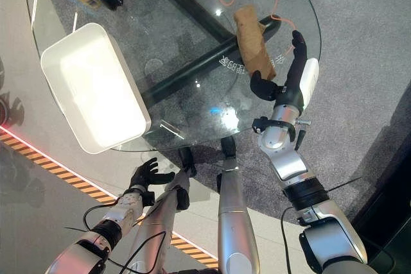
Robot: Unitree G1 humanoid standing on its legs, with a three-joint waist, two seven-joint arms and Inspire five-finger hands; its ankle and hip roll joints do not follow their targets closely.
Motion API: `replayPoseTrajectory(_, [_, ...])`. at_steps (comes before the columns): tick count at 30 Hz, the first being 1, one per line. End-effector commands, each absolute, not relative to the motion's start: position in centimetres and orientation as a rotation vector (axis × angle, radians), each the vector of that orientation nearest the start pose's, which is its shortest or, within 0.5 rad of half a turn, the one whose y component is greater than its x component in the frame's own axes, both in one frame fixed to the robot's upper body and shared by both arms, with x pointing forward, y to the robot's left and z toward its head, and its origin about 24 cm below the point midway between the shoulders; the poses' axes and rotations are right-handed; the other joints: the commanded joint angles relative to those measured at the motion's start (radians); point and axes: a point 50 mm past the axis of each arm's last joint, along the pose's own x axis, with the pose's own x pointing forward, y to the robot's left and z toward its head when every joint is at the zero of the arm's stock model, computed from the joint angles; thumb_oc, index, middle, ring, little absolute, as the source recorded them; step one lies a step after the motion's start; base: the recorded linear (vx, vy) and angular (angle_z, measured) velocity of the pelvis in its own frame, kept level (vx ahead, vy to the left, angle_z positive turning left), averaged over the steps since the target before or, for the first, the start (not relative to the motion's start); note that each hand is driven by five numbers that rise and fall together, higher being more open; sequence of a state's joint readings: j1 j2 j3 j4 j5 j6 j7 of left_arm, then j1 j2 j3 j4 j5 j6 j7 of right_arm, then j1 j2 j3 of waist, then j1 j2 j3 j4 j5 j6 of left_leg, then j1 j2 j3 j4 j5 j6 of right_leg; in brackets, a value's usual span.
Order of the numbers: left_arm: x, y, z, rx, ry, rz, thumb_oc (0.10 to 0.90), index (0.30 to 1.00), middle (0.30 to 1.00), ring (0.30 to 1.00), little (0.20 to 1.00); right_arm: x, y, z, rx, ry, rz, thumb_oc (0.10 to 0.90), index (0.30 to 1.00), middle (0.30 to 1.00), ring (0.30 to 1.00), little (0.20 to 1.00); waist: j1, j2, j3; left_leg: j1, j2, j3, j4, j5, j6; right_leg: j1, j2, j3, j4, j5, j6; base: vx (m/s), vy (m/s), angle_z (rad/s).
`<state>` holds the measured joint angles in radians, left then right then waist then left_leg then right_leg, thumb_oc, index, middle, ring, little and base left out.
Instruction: Wipe the table with a cloth and put it in the basket.
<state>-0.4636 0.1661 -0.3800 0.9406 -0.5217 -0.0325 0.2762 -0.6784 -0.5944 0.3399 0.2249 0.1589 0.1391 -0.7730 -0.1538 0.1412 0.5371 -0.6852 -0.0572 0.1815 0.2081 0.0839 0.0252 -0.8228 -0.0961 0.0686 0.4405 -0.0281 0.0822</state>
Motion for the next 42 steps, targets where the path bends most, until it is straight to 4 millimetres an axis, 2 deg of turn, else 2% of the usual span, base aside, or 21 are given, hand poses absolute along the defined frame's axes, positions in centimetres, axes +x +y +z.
replayPoseTrajectory(1, [28.5,14.7,-6.2,-0.053,0.593,0.158,0.8,0.9,0.9,0.9,0.9,33.5,-20.1,23.7,-0.443,-0.629,-0.615,0.8,0.9,0.9,0.9,0.9,-0.03,0.043,-0.017,-0.122,0.003,-0.093,0.159,-0.074,-0.047,-0.068,-0.001,-0.037,0.06,-0.052,-0.019,0.02,0.006,0.06])
replayPoseTrajectory(7, [29.3,14.6,-5.6,-0.054,0.588,0.152,0.8,0.9,0.9,0.9,0.9,34.1,-19.4,25.5,-0.42,-0.644,-0.62,0.8,0.9,0.9,0.9,0.9,-0.012,0.048,-0.017,-0.189,0.001,-0.11,0.185,-0.072,-0.044,-0.135,0.003,-0.018,0.086,-0.05,-0.013,0.02,0.011,0.05])
replayPoseTrajectory(14, [29.8,14.8,-5.1,-0.051,0.58,0.149,0.8,0.9,0.9,0.9,0.9,34.9,-19.2,25.9,-0.391,-0.605,-0.697,0.8,0.9,0.9,0.9,0.9,0.003,0.053,-0.017,-0.246,0.001,-0.117,0.208,-0.071,-0.043,-0.192,0.009,-0.003,0.108,-0.044,-0.008,0.02,0.004,0.06])
replayPoseTrajectory(18, [30.3,14.6,-4.7,-0.055,0.581,0.138,0.8,0.9,0.9,0.9,0.9,35.3,-19.9,26.9,-0.386,-0.583,-0.764,0.8,0.9,0.9,0.9,0.9,0.013,0.066,-0.017,-0.304,-0.006,-0.124,0.238,-0.076,-0.044,-0.251,0.017,0.02,0.136,-0.04,-0.001,0.03,0.013,0.07])
replayPoseTrajectory(32, [31.3,15.0,-4.0,-0.045,0.575,0.11,0.8,0.9,0.9,0.9,0.9,37.1,-22.4,29.3,-0.371,-0.459,-0.993,0.8,0.9,0.9,0.9,0.9,0.043,0.088,-0.017,-0.385,-0.014,-0.13,0.266,-0.076,-0.044,-0.328,0.03,0.036,0.166,-0.035,0.007,0.0,-0.003,0.0])
replayPoseTrajectory(41, [32.1,15.3,-3.3,-0.026,0.561,0.085,0.8,0.9,0.9,0.9,0.9,37.7,-22.9,31.7,-0.364,-0.437,-0.976,0.8,0.9,0.9,0.9,0.9,0.056,0.101,-0.017,-0.421,-0.017,-0.129,0.278,-0.08,-0.05,-0.359,0.034,0.035,0.19,-0.044,0.014,0.01,-0.046,0.04])
replayPoseTrajectory(42, [32.1,15.3,-3.2,-0.026,0.559,0.084,0.8,0.9,0.9,0.9,0.9,37.9,-22.9,31.7,-0.355,-0.42,-0.962,0.665,0.785,0.785,0.785,0.765,0.057,0.102,-0.017,-0.423,-0.018,-0.129,0.278,-0.081,-0.05,-0.362,0.035,0.035,0.192,-0.044,0.014,0.0,-0.026,0.06])
